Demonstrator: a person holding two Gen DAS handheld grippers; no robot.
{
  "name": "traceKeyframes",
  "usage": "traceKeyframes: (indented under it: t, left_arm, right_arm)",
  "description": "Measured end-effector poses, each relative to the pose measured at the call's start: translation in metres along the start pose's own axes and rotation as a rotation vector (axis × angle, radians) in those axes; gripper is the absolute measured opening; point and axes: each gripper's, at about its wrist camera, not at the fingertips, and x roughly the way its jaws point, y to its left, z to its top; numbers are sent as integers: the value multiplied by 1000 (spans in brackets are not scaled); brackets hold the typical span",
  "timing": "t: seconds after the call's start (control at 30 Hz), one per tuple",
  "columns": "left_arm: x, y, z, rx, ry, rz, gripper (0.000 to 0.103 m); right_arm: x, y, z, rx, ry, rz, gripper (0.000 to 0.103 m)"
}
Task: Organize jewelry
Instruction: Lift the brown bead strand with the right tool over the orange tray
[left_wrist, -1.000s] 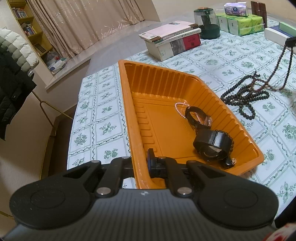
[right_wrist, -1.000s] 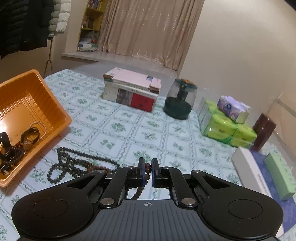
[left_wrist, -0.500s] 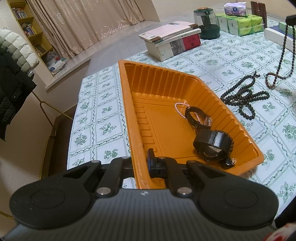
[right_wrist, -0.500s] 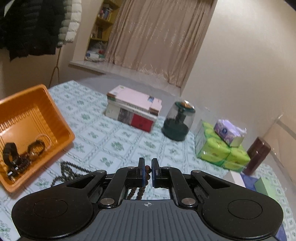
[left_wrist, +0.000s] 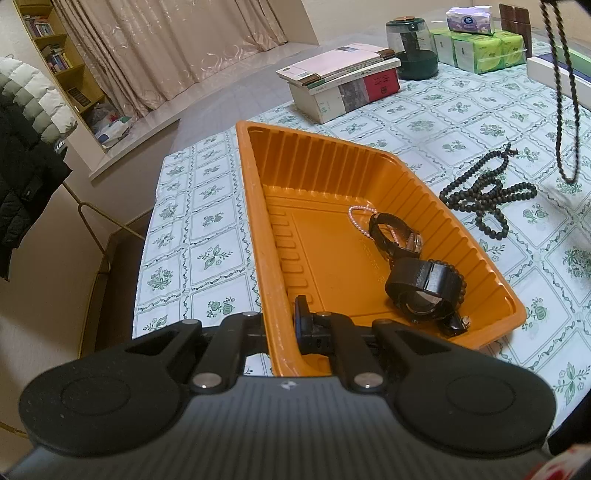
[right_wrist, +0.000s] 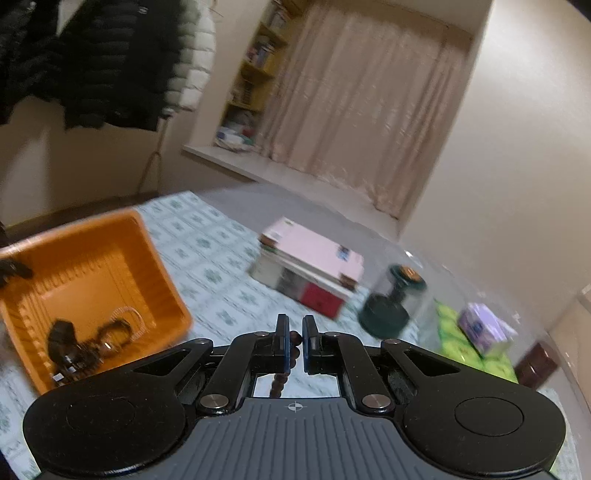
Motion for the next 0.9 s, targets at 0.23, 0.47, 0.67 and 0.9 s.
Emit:
traceKeyframes:
  t: [0.23,0.47,0.67,0.9]
  left_arm:
    - [0,0,0,-3,-3,-4,7]
    - [1,1,1,-9,-10,-8,7]
    - [2,2,0,-15,-14,-12,7]
    - [1,4,-1,-26,-17,-18,7]
  right_arm:
    - [9,31,43,-45,-81,129,6]
    - [36,80,77,-119,-140,263,6]
    - [64,116,94,-185,-150,376,6]
    - [103,149,94,-180,-143,453,6]
